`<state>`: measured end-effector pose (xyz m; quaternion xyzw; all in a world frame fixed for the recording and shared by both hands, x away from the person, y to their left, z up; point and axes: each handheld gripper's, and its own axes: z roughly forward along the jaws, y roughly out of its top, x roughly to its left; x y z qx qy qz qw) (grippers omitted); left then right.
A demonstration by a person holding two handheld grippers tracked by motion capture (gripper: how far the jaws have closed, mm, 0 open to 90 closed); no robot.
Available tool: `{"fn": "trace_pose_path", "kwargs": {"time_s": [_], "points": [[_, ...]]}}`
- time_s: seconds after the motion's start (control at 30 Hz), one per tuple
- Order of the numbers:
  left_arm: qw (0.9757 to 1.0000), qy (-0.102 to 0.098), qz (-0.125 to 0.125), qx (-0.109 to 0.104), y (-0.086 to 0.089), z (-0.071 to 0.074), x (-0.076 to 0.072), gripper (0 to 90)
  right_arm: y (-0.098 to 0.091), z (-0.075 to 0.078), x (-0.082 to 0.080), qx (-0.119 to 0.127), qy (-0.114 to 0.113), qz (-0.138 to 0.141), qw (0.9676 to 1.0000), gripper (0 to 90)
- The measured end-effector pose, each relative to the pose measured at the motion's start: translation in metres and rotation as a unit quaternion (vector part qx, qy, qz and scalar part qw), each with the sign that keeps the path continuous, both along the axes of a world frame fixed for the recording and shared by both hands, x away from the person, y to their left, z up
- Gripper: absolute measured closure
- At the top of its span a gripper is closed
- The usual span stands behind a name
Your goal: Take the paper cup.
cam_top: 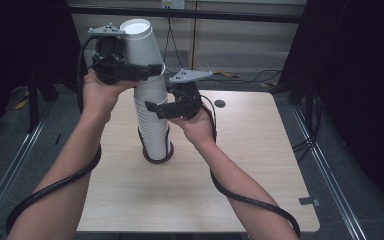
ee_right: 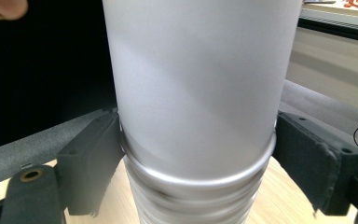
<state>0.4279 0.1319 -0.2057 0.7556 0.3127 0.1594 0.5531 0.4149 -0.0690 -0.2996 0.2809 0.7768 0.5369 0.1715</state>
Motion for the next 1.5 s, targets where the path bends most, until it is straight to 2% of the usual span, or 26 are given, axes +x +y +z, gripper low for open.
{"fn": "trace_pose_path", "kwargs": {"time_s": [0.03,0.3,0.47,0.53,0.77,0.87,0.97,1.1,1.33,1.4,1.5], "points": [[1.0000,-0.001,0.001,0.006,0.000,0.004,-0.002,15.7,0.000,0.000,0.000,-0.002,0.000,0.001,1.0000,16.2],[1.0000,-0.009,-0.003,0.001,0.004,0.016,-0.004,15.7,0.000,0.000,0.000,-0.002,-0.001,0.001,1.0000,16.1],[1.0000,-0.008,-0.004,0.004,0.005,0.021,-0.004,15.7,0.000,0.000,0.000,-0.003,-0.004,0.002,1.0000,16.1],[0.9999,-0.014,0.001,0.008,0.006,0.023,-0.004,15.8,0.000,-0.001,0.000,-0.004,-0.006,0.003,1.0000,16.1],[1.0000,-0.008,0.002,0.005,0.011,0.023,-0.004,15.8,0.000,-0.001,0.000,-0.010,-0.009,0.004,0.9999,16.1],[0.9999,-0.010,0.005,0.002,0.017,0.025,-0.005,15.8,0.001,-0.001,0.001,-0.014,-0.010,0.005,0.9998,16.1],[0.9998,-0.014,0.005,-0.011,0.024,0.027,-0.007,15.7,0.001,-0.001,0.001,-0.015,-0.010,0.004,0.9998,16.1],[0.9999,-0.013,0.009,-0.004,0.028,0.027,-0.010,15.7,0.001,-0.001,0.001,-0.018,-0.009,0.005,0.9998,16.1],[0.9999,-0.010,0.004,-0.013,0.049,0.024,-0.019,15.8,0.001,0.000,0.001,-0.023,-0.008,0.007,0.9997,15.8],[0.9998,-0.016,0.006,-0.005,0.054,0.023,-0.023,15.9,0.000,0.000,0.000,-0.022,-0.007,0.008,0.9997,15.7],[0.9998,-0.015,0.006,-0.005,0.062,0.018,-0.028,16.0,-0.001,0.000,0.000,-0.023,-0.006,0.008,0.9997,15.5]]}}
